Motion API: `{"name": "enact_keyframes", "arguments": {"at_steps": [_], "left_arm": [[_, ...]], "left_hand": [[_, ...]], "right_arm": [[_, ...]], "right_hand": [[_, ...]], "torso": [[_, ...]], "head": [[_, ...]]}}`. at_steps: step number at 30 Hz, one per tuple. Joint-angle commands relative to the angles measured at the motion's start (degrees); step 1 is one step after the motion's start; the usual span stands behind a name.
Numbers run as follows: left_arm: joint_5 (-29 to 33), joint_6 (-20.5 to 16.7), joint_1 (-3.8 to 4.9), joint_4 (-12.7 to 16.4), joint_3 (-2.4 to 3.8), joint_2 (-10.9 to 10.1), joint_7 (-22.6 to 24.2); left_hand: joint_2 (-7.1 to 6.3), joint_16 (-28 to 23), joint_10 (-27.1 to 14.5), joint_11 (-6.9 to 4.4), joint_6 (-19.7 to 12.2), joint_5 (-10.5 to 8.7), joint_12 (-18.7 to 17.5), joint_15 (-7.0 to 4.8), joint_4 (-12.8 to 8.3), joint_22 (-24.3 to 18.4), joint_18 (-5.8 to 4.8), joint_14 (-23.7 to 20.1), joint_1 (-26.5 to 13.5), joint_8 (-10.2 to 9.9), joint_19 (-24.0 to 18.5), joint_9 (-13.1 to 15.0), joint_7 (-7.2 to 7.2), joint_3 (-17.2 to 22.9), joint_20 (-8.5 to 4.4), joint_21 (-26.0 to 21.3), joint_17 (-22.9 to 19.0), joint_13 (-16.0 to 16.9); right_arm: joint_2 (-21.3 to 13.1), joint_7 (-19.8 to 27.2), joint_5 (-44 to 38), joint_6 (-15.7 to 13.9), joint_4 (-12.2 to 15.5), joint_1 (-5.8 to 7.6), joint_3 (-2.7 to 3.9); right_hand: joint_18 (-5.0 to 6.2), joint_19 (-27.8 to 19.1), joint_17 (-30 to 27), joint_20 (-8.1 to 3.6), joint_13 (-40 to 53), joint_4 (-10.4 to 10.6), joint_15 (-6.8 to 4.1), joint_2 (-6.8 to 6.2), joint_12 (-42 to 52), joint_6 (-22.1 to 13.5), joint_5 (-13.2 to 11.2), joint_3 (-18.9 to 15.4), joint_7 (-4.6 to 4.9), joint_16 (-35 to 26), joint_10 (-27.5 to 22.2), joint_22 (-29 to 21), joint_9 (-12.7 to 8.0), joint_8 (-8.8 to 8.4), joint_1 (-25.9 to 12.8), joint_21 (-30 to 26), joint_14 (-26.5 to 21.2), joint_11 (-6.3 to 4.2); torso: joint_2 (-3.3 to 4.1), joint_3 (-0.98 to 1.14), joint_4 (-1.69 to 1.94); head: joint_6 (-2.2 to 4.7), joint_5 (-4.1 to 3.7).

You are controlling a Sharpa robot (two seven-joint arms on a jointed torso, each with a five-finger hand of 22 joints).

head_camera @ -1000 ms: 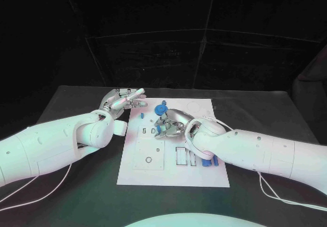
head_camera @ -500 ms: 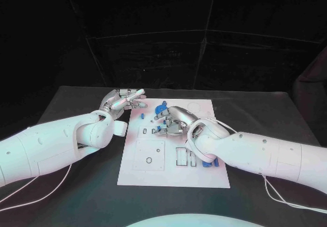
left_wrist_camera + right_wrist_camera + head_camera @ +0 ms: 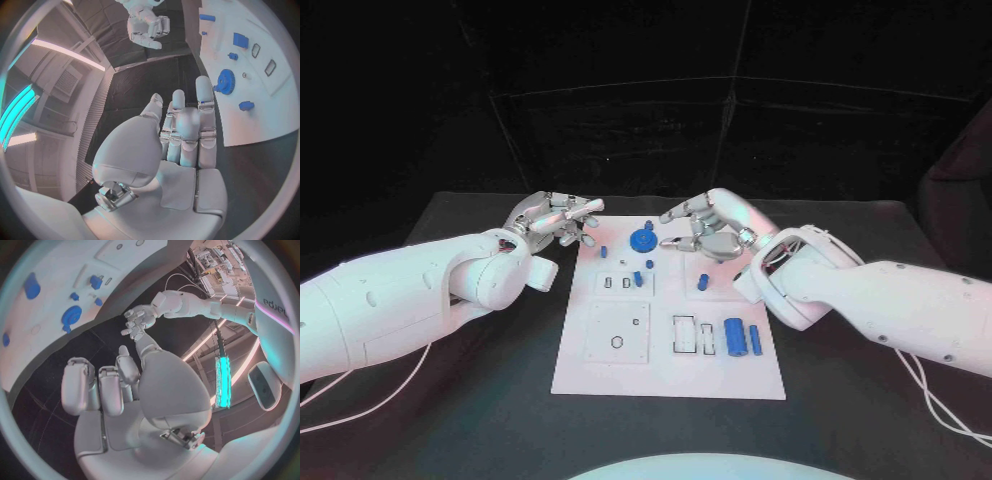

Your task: Assemble the parts on the task board

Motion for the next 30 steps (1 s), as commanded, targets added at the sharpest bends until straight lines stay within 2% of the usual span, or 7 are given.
{"name": "enact_keyframes", "arguments": {"at_steps": [1, 2, 4, 8, 12, 16, 30], "left_arm": [[-12.4, 6.2, 0.83, 0.2, 0.10, 0.1, -13.5], [-14.9, 7.8, 1.16, 0.2, 0.10, 0.1, -16.7], [-19.0, 10.1, 1.69, 0.2, 0.11, 0.5, -21.7], [-26.9, 13.5, 2.75, -0.7, 0.12, 2.1, -31.5], [-34.4, 15.5, 3.58, -1.4, 0.12, 4.0, -37.9], [-38.0, 17.0, 4.28, -2.6, 0.10, 6.0, -42.1], [-43.1, 20.4, 6.33, -7.3, -2.48, 13.8, -47.9]], "left_hand": [[0.48, 17.7, -0.1, -1.09, 0.8, 0.01, 7.6, -0.93, 0.8, 10.8, -1.01, 4.4, -1.5, 2.1, 3.7, 0.8, -0.93, -0.3, -1.06, 11.1, 18.9, 5.5], [0.74, 22.8, -1.6, -1.34, 1.1, 0.12, 12.5, -1.15, 1.2, 24.0, -2.67, 4.9, -2.0, 3.7, 6.0, 1.5, -1.37, -0.3, -1.58, 22.3, 24.9, 9.3], [0.53, 25.1, -2.6, -1.83, 1.2, -0.20, 22.3, -1.37, 2.3, 31.4, -3.60, 5.2, -3.6, 6.2, 5.7, 2.9, -1.85, -1.1, -1.76, 28.8, 28.0, 18.3], [1.14, 27.4, -0.6, -3.01, 1.1, -0.27, 40.0, -2.18, 5.4, 42.4, -4.61, 6.0, -7.0, 12.1, 5.9, 6.6, -2.68, -3.1, -2.27, 37.9, 31.3, 37.1], [1.33, 27.4, 1.2, -3.95, -0.3, -0.41, 47.4, -3.04, 9.6, 49.4, -5.47, 6.0, -10.1, 16.8, 6.7, 10.4, -3.85, -6.8, -3.15, 43.5, 31.3, 45.5], [0.81, 27.4, 0.5, -4.02, -1.4, -0.66, 47.4, -3.06, 11.0, 49.8, -5.47, 6.0, -10.6, 18.1, 6.3, 11.6, -3.71, -8.3, -3.17, 43.8, 31.3, 45.4], [0.74, 27.4, -1.9, -4.06, -3.8, -0.64, 45.8, -3.04, 12.5, 47.6, -4.89, 6.0, -8.7, 22.5, 4.5, 15.5, -3.83, -10.7, -3.01, 42.5, 31.3, 43.1]], "right_arm": [[-2.1, 3.1, 9.5, 3.6, 0.8, 0.72, 0.08], [-2.9, 3.0, 10.1, 4.2, 0.8, 0.93, 0.11], [-4.1, 2.7, 11.0, 4.9, 0.8, 1.22, 0.14], [-6.1, 1.5, 11.9, 5.8, 0.5, 1.58, 0.18], [-6.9, 0.2, 12.2, 6.1, -0.2, 1.80, 0.19], [-7.1, -0.8, 12.3, 6.1, -1.0, 1.89, 0.20], [-6.4, -4.6, 11.4, 7.5, -2.0, 1.98, 0.18]], "right_hand": [[-0.78, 0.1, 7.7, -0.15, 7.8, -0.1, -0.13, 0.86, 9.2, 1.1, 0.4, -0.9, -0.13, 0.8, 4.7, 0.5, 0.0, 0.43, -0.4, 0.4, 4.4, -0.33], [-0.83, 0.2, 8.4, -0.14, 9.9, -0.1, -0.18, 0.97, 11.8, 1.5, 0.4, -1.3, -0.22, 1.2, 6.0, 0.7, -0.1, 0.59, -0.5, 0.5, 4.6, -0.31], [-0.88, 0.4, 9.0, -0.15, 11.6, 0.0, -0.16, 1.30, 13.7, 1.8, 0.3, -1.8, -0.25, 1.5, 6.9, 1.0, -0.1, 0.71, -0.7, 0.6, 4.7, -0.26], [-0.88, 0.4, 9.1, -0.13, 11.7, 0.2, -0.13, 1.61, 13.9, 2.1, 0.0, -2.3, -0.27, 1.6, 6.9, 1.0, -0.2, 0.86, -1.0, 0.7, 4.7, -0.26], [-0.87, 0.4, 9.0, -0.13, 11.6, 0.4, -0.14, 1.63, 13.7, 2.2, -0.3, -2.8, -0.32, 1.5, 6.7, 1.0, -0.2, 0.99, -1.3, 0.7, 4.7, -0.28], [-0.87, 0.3, 8.9, -0.13, 11.5, 0.5, -0.15, 1.59, 13.6, 2.3, -0.3, -3.0, -0.33, 1.5, 6.5, 1.0, -0.2, 1.02, -1.5, 0.7, 4.7, -0.28], [-0.85, 0.3, 8.5, -0.14, 10.9, 0.9, -0.16, 1.55, 13.0, 2.2, -0.2, -3.8, -0.36, 1.3, 6.1, 0.9, -0.2, 1.08, -2.0, 0.6, 4.6, -0.30]], "torso": [[-1.33, 0.39, -0.62], [-1.49, 0.36, -0.71], [-1.79, 0.43, -0.84], [-2.35, 0.77, -0.59], [-2.67, 1.01, -0.47], [-2.81, 1.07, -0.48], [-2.45, 0.93, -0.66]], "head": [[-0.35, 0.32], [-0.47, 0.54], [-0.69, 1.03], [-1.06, 1.26], [-1.28, 1.19], [-1.48, 1.36], [-1.76, 1.67]]}}
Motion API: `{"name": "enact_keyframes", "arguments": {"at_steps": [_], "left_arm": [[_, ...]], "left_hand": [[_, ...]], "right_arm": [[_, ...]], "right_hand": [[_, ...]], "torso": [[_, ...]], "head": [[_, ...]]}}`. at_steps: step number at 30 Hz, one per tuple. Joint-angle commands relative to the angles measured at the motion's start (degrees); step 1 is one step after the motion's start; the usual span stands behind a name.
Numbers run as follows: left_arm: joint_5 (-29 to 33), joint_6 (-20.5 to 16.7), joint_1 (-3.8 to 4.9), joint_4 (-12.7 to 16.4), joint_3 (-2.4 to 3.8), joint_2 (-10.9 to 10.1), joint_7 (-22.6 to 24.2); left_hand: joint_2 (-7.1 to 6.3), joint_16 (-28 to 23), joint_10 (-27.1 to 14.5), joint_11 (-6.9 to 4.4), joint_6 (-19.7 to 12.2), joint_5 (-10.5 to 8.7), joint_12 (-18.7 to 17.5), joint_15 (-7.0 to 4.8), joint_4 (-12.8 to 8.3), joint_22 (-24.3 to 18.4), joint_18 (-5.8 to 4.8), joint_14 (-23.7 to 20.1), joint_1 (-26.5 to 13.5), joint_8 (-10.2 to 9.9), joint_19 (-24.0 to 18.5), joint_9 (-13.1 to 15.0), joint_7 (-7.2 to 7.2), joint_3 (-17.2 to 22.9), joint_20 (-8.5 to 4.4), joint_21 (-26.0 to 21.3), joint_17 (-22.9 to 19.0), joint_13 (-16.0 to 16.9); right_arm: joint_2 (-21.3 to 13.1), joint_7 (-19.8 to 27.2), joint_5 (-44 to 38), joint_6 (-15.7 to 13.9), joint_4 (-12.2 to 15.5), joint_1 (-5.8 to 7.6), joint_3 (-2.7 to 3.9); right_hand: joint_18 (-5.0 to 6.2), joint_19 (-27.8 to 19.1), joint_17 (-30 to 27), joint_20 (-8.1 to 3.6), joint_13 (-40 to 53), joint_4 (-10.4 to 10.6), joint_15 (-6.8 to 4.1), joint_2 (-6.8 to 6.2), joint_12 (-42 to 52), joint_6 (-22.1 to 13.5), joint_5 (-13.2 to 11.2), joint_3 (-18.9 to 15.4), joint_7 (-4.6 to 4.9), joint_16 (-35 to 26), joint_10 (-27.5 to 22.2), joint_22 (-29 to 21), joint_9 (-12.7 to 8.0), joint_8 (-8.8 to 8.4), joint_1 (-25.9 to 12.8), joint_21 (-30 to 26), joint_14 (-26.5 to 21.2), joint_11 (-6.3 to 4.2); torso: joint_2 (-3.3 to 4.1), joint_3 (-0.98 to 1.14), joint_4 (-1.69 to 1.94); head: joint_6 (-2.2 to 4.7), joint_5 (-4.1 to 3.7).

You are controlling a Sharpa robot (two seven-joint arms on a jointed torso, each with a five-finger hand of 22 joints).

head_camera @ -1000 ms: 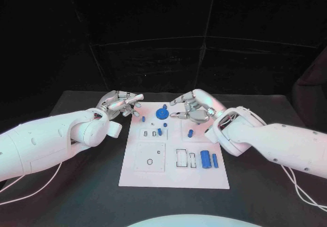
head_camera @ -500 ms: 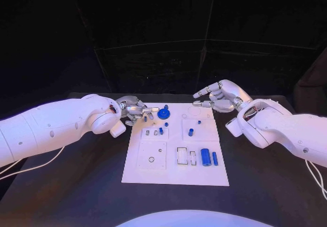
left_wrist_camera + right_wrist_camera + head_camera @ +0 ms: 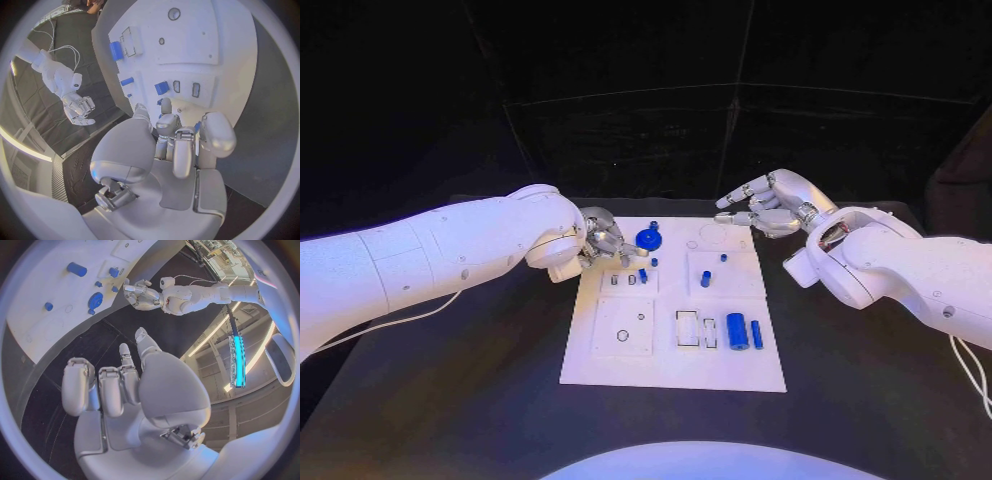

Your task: Assemble the parts on the task board

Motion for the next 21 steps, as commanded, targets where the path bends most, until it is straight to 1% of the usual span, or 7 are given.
{"name": "enact_keyframes", "arguments": {"at_steps": [1, 4, 5, 7, 12, 17, 21], "left_arm": [[-3.4, 3.2, 0.20, -1.0, -0.10, 1.1, -3.3], [-3.6, 4.2, 0.26, -1.8, -0.15, 2.1, -3.7], [-3.6, 4.7, 0.28, -2.1, -0.17, 2.4, -3.7], [-3.7, 5.3, 0.30, -2.5, -0.18, 3.0, -3.8], [-3.8, 6.4, 0.32, -3.8, -0.20, 4.5, -4.1], [-3.8, 7.0, 0.32, -4.4, -0.20, 5.4, -4.3], [-3.8, 7.2, 0.33, -4.8, -0.20, 5.8, -4.4]], "left_hand": [[0.14, 0.2, 0.1, -0.35, -0.3, -0.16, 0.6, -0.29, 0.1, 0.4, -0.02, 5.9, 0.6, 0.6, -0.2, 0.5, -0.19, -0.3, -0.10, 0.4, 15.1, 0.5], [0.18, 0.2, 0.1, -0.40, -0.6, -0.16, 0.7, -0.33, 0.2, 0.7, -0.05, 5.9, 0.7, 1.1, -0.2, 0.9, -0.24, -0.6, -0.13, 0.6, 15.1, 0.6], [0.10, 0.2, 0.0, -0.39, -0.9, -0.11, 0.7, -0.33, 0.0, 0.8, -0.06, 5.9, 1.1, 1.4, -0.2, 1.2, -0.23, -0.6, -0.13, 0.7, 15.1, 0.5], [-0.06, 0.2, -0.1, -0.35, -1.3, -0.08, 0.6, -0.30, -0.2, 1.1, -0.10, 5.9, 1.6, 1.8, -0.2, 1.5, -0.18, -0.7, -0.10, 0.9, 15.1, 0.4], [-0.22, 0.2, -0.1, -0.32, -1.6, -0.06, 0.7, -0.28, -0.3, 1.6, -0.17, 5.9, 1.8, 2.1, 0.0, 1.8, -0.16, -0.8, -0.09, 1.2, 15.1, 0.5], [-0.19, 0.2, -0.1, -0.32, -1.6, -0.06, 0.8, -0.27, -0.4, 1.9, -0.22, 5.9, 1.9, 2.2, 0.0, 1.9, -0.16, -0.8, -0.08, 1.4, 15.1, 0.6], [0.13, 0.2, 0.0, -0.35, -1.7, 0.00, 0.9, -0.27, -0.4, 2.1, -0.25, 5.9, 2.2, 2.6, 0.1, 2.3, -0.19, -0.6, -0.06, 1.6, 15.1, 0.7]], "right_arm": [[0.3, -2.4, -0.3, 1.4, -0.1, 0.13, 0.03], [0.3, -2.9, -0.7, 1.6, -0.1, 0.13, 0.02], [0.4, -3.1, -0.8, 1.6, -0.1, 0.13, 0.02], [0.5, -3.4, -0.9, 1.7, -0.2, 0.13, 0.02], [0.8, -3.8, -1.1, 2.0, -0.3, 0.13, 0.02], [1.0, -4.0, -1.2, 2.1, -0.4, 0.13, 0.02], [1.1, -4.1, -1.2, 2.2, -0.5, 0.13, 0.02]], "right_hand": [[-0.84, 0.3, 8.5, -0.14, 8.7, -0.1, -0.16, -0.10, -0.3, 0.4, -0.1, -0.4, 0.13, -0.1, 1.6, -0.1, -0.1, 0.25, -0.4, 0.2, 4.6, -0.03], [-0.83, 0.3, 8.4, -0.14, 8.6, 0.0, -0.16, -0.13, -0.5, 0.3, 0.0, -0.5, 0.12, -0.1, 1.5, -0.2, -0.1, 0.26, -0.5, 0.2, 4.5, -0.03], [-0.82, 0.2, 8.3, -0.14, 8.5, 0.0, -0.16, -0.13, -0.6, 0.3, 0.1, -0.6, 0.12, -0.2, 1.4, -0.2, -0.1, 0.26, -0.5, 0.1, 4.5, -0.04], [-0.79, 0.2, 8.1, -0.14, 8.3, 0.1, -0.17, -0.10, -0.8, 0.3, 0.2, -0.7, 0.12, -0.3, 1.3, -0.3, -0.1, 0.27, -0.5, 0.1, 4.5, -0.04], [-0.76, 0.1, 7.9, -0.14, 8.1, 0.2, -0.17, -0.08, -1.1, 0.2, 0.4, -0.9, 0.13, -0.4, 1.0, -0.5, -0.1, 0.25, -0.6, 0.0, 4.4, -0.03], [-0.73, 0.0, 7.7, -0.14, 7.9, 0.3, -0.16, -0.07, -1.3, 0.1, 0.5, -1.1, 0.14, -0.5, 0.9, -0.7, -0.1, 0.23, -0.7, -0.1, 4.4, -0.02], [-0.73, 0.0, 7.7, -0.14, 7.9, 0.3, -0.16, -0.07, -1.3, 0.1, 0.5, -1.1, 0.14, -0.5, 0.9, -0.7, -0.1, 0.23, -0.7, -0.1, 4.4, -0.02]], "torso": [[0.22, -0.09, -0.21], [0.40, -0.01, -0.32], [0.38, -0.07, -0.31], [0.38, -0.11, -0.30], [0.43, -0.09, -0.32], [0.39, -0.05, -0.36], [0.42, -0.12, -0.35]], "head": [[-0.18, 0.12], [-0.14, 0.25], [-0.15, 0.20], [-0.22, 0.18], [-0.44, 0.41], [-0.60, 0.44], [-0.87, 0.29]]}}
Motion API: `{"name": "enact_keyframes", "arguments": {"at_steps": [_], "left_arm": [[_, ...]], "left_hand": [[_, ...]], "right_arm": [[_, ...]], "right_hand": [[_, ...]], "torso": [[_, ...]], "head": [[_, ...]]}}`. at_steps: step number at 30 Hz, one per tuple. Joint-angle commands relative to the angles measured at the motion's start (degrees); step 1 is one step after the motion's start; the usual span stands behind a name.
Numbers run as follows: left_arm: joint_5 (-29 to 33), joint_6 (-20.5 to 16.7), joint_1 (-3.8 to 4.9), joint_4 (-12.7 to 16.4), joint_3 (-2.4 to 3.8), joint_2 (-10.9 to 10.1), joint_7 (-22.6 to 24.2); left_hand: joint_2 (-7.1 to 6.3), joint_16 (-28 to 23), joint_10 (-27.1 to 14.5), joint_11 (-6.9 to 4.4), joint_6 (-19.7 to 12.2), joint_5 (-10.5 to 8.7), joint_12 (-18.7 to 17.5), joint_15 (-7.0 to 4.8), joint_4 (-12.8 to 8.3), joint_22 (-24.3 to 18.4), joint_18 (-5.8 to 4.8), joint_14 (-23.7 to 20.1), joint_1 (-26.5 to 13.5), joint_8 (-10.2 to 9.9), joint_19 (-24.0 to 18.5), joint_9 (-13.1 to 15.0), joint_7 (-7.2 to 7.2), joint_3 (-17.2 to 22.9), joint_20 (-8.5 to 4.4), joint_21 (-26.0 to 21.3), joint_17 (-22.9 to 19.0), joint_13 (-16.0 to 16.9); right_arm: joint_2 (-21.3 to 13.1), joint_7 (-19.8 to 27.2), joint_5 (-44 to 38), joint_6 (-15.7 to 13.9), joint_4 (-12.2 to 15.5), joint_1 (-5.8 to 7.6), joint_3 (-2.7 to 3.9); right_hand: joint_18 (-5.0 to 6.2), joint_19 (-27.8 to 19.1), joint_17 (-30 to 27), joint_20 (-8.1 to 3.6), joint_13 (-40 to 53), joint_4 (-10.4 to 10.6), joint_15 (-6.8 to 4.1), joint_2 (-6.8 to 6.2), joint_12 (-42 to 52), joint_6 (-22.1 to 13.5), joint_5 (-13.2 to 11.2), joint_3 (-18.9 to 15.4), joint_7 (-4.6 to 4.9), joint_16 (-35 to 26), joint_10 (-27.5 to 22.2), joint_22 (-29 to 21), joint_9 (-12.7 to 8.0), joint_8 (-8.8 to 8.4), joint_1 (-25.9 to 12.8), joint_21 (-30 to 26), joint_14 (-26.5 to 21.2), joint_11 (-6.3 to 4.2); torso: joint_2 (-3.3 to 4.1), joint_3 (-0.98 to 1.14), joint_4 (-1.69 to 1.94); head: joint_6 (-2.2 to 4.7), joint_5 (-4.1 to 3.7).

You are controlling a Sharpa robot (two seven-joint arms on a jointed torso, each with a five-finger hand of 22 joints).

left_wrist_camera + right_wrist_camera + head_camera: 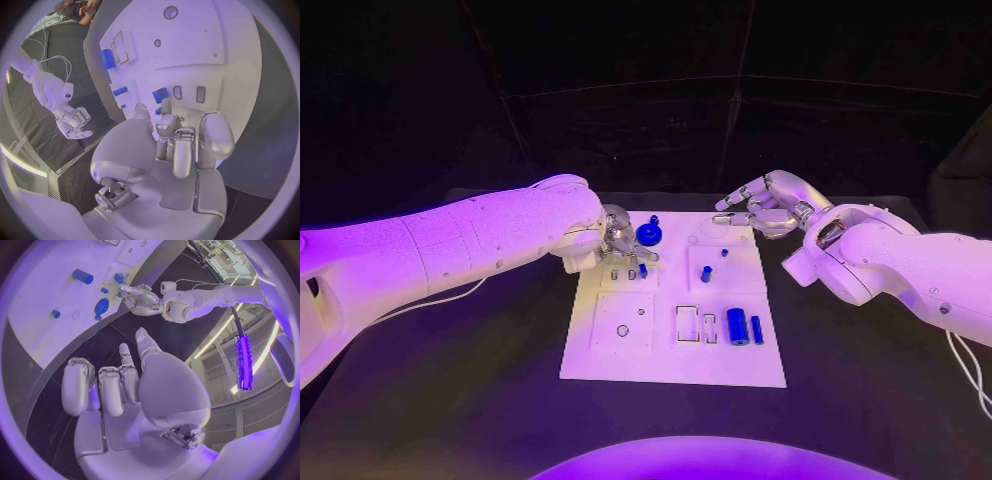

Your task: Assemble the parts on the task board

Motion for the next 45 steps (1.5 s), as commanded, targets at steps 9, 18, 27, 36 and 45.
{"name": "enact_keyframes", "arguments": {"at_steps": [9, 18, 27, 36, 45], "left_arm": [[-1.0, 2.6, 0.12, -1.0, 0.03, 0.6, -0.9], [-1.4, 2.8, 0.10, -1.7, 0.03, 1.1, -0.9], [-2.1, 4.4, 0.09, -2.6, 0.03, 1.9, -1.3], [-2.3, 5.3, 0.05, -3.4, 0.03, 2.6, -1.6], [-2.3, 5.4, -0.03, -3.8, 0.03, 3.2, -1.6]], "left_hand": [[0.89, 0.2, 0.3, -0.47, -0.9, 0.13, 0.8, -0.34, -0.8, 0.9, -0.34, 5.9, 1.7, 1.9, 0.2, 1.4, -0.25, 1.2, -0.07, 0.9, 15.1, 0.6], [0.95, 0.2, 0.5, -0.58, -1.0, 0.14, 1.1, -0.42, -1.1, 1.4, -0.40, 5.9, 2.0, 2.6, 0.3, 2.0, -0.38, 1.9, -0.12, 1.2, 15.1, 0.9], [0.97, 0.2, 0.9, -0.67, -1.1, 0.13, 1.5, -0.49, -1.3, 1.9, -0.48, 5.9, 2.1, 3.2, 0.4, 2.4, -0.48, 2.3, -0.18, 1.5, 15.1, 1.4], [0.96, 0.2, 1.0, -0.69, -1.2, 0.13, 1.6, -0.51, -1.3, 2.2, -0.53, 5.9, 2.1, 3.4, 0.5, 2.5, -0.51, 2.4, -0.19, 1.7, 15.1, 1.6], [0.96, 0.2, 1.0, -0.70, -1.2, 0.13, 1.6, -0.51, -1.3, 2.2, -0.53, 5.9, 2.1, 3.4, 0.5, 2.5, -0.52, 2.4, -0.19, 1.7, 15.1, 1.6]], "right_arm": [[0.4, -0.3, -0.5, 0.9, -0.2, 0.12, 0.04], [0.7, -0.2, -0.5, 0.9, -0.4, 0.12, 0.04], [0.6, -0.4, -0.8, 1.1, -0.5, 0.12, 0.04], [0.6, -0.5, -0.9, 1.1, -0.5, 0.12, 0.04], [0.8, -0.5, -0.9, 1.2, -0.7, 0.12, 0.04]], "right_hand": [[-0.71, -0.1, 7.5, -0.14, 7.8, 0.1, -0.16, -0.07, -0.3, 0.0, 0.3, -0.6, 0.14, -0.3, 0.8, -0.1, -0.1, 0.22, -0.8, -0.1, 4.3, -0.01], [-0.70, -0.1, 7.5, -0.13, 7.8, 0.1, -0.15, 0.00, -0.4, 0.0, 0.4, -0.7, 0.14, -0.3, 0.7, -0.2, -0.1, 0.24, -0.8, -0.1, 4.3, -0.01], [-0.70, -0.1, 7.5, -0.13, 7.8, 0.1, -0.15, 0.00, -0.4, 0.0, 0.4, -0.7, 0.14, -0.3, 0.7, -0.2, -0.1, 0.24, -0.8, -0.1, 4.3, -0.01], [-0.70, -0.1, 7.5, -0.13, 7.8, 0.2, -0.15, 0.03, -0.4, 0.0, 0.4, -0.8, 0.14, -0.3, 0.7, -0.2, -0.1, 0.26, -0.9, -0.2, 4.3, -0.01], [-0.70, -0.1, 7.5, -0.13, 7.8, 0.2, -0.15, 0.03, -0.4, 0.0, 0.4, -0.8, 0.14, -0.3, 0.7, -0.2, -0.1, 0.26, -0.9, -0.2, 4.3, -0.01]], "torso": [[0.00, -0.01, 0.13], [0.05, -0.03, 0.01], [0.08, 0.00, 0.01], [0.12, -0.06, 0.02], [0.09, -0.03, 0.08]], "head": [[-0.55, -0.14], [-0.82, -0.13], [-1.02, -0.32], [-1.24, -0.46], [-1.47, -0.55]]}}
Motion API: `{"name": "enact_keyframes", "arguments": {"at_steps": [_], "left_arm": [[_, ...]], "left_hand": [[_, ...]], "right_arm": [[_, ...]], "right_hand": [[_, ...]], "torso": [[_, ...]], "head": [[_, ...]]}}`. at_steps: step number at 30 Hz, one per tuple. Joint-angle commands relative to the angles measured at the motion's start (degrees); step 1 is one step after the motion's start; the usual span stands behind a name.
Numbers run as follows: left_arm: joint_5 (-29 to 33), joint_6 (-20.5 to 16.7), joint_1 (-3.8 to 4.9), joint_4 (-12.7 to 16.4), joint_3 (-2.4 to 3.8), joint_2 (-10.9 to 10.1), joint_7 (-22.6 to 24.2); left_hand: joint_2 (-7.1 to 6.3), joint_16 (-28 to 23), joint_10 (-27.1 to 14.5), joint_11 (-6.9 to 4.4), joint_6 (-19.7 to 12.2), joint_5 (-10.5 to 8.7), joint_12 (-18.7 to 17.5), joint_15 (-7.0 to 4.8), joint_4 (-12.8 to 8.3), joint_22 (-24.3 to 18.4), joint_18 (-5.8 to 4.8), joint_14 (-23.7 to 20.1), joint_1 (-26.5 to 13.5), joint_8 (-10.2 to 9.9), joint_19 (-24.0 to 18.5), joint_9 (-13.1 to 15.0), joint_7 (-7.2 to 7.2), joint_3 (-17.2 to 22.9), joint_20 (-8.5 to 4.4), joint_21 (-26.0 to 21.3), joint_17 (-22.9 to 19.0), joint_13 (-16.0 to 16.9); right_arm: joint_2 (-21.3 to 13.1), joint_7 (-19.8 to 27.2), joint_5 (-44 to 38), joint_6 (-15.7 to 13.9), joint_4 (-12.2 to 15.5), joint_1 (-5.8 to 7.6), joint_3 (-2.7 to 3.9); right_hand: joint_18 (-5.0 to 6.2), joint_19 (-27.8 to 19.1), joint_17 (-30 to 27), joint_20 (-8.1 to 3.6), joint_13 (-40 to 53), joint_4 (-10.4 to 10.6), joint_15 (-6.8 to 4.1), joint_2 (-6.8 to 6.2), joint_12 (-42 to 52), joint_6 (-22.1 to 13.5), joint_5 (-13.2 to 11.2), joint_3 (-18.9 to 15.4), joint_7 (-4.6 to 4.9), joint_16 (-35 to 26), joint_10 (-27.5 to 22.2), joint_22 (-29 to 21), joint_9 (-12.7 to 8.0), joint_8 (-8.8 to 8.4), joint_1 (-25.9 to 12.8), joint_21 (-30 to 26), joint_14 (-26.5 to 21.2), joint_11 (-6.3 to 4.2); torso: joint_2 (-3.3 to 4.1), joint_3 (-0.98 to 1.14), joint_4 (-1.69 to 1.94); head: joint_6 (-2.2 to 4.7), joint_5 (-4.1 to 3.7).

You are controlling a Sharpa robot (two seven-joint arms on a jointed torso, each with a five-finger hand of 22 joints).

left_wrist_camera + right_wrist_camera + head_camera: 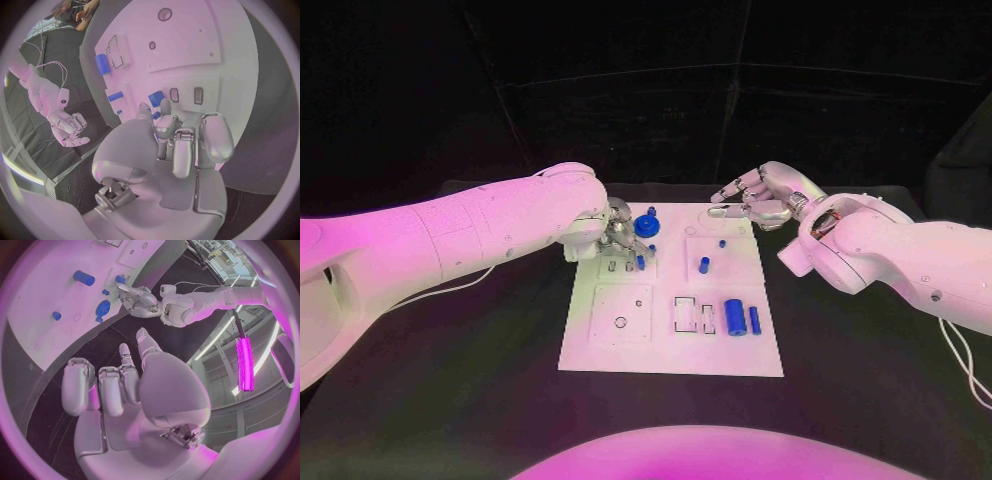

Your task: Assemble the parts on the task board

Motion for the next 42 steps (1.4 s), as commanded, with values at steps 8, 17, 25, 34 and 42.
{"name": "enact_keyframes", "arguments": {"at_steps": [8, 17, 25, 34, 42], "left_arm": [[-0.5, 1.0, 0.00, -0.2, 0.03, 0.4, -0.7], [-0.5, 1.3, -0.01, -0.4, 0.03, 0.5, -0.8], [-0.5, 2.0, -0.02, -0.3, 0.03, 0.6, -1.0], [-0.5, 2.5, -0.02, -0.2, 0.03, 0.6, -1.1], [-0.5, 2.5, -0.03, 0.1, 0.03, 0.6, -1.0]], "left_hand": [[-0.08, 0.2, 0.5, -0.14, -0.3, 0.14, 0.5, -0.57, -0.1, 0.3, -0.56, 5.9, 0.6, 0.8, 0.3, 0.3, -0.08, 0.7, -0.05, 0.4, 15.1, 0.2], [-0.07, 0.2, 0.5, -0.15, -0.4, 0.13, 0.5, -0.58, -0.1, 0.3, -0.56, 5.9, 0.6, 0.9, 0.3, 0.4, -0.09, 0.8, -0.06, 0.4, 15.1, 0.2], [-0.11, 0.2, 0.4, -0.21, -1.1, 0.14, 0.6, -0.63, -1.4, 0.6, -0.59, 5.9, 1.9, 1.7, 0.2, 1.2, -0.14, 2.2, -0.13, 0.6, 15.1, 0.3], [-0.12, 0.2, 0.3, -0.28, -1.8, 0.13, 0.5, -0.69, -3.2, 0.7, -0.57, 5.9, 3.5, 2.4, 0.0, 1.8, -0.23, 4.2, -0.16, 0.6, 15.1, 0.1], [-0.10, 0.2, 0.2, -0.38, -2.3, 0.15, 0.4, -0.76, -4.5, 0.9, -0.56, 5.9, 4.8, 2.5, 0.0, 2.0, -0.33, 5.8, -0.23, 0.7, 15.1, 0.0]], "right_arm": [[0.3, 0.1, -0.3, 0.5, -0.1, 0.12, 0.03], [0.7, 0.0, -0.4, 0.8, -0.4, 0.12, 0.03], [1.0, 0.0, -0.5, 0.9, -0.5, 0.12, 0.03], [1.1, 0.0, -0.5, 0.9, -0.6, 0.11, 0.03], [1.3, 0.1, -0.5, 1.0, -0.8, 0.11, 0.02]], "right_hand": [[-0.70, -0.1, 7.4, -0.13, 7.8, 0.1, -0.15, 0.08, -0.4, 0.0, 0.2, -0.3, 0.14, -0.3, 0.7, -0.1, -0.1, 0.29, -0.5, -0.2, 4.3, -0.02], [-0.70, -0.1, 7.4, -0.13, 7.8, 0.1, -0.15, 0.09, -0.4, 0.0, 0.2, -0.4, 0.13, -0.3, 0.7, -0.1, 0.0, 0.31, -0.5, -0.2, 4.3, -0.02], [-0.69, -0.1, 7.3, -0.13, 7.8, 0.2, -0.15, 0.11, -0.3, 0.1, 0.2, -0.5, 0.12, -0.4, 0.7, -0.1, 0.0, 0.34, -0.6, -0.2, 4.3, -0.02], [-0.69, -0.1, 7.3, -0.13, 7.8, 0.2, -0.15, 0.11, -0.3, 0.1, 0.2, -0.5, 0.12, -0.4, 0.7, -0.1, 0.0, 0.34, -0.6, -0.2, 4.3, -0.02], [-0.69, -0.1, 7.3, -0.13, 7.8, 0.2, -0.15, 0.14, -0.3, 0.1, 0.3, -0.5, 0.11, -0.4, 0.7, -0.1, 0.0, 0.37, -0.6, -0.2, 4.3, -0.03]], "torso": [[-0.03, 0.03, 0.07], [-0.01, 0.06, 0.03], [0.03, 0.11, 0.02], [0.01, 0.05, 0.12], [0.00, 0.04, 0.05]], "head": [[-0.20, -0.02], [-0.30, -0.09], [-0.42, -0.20], [-0.60, -0.27], [-0.63, -0.22]]}}
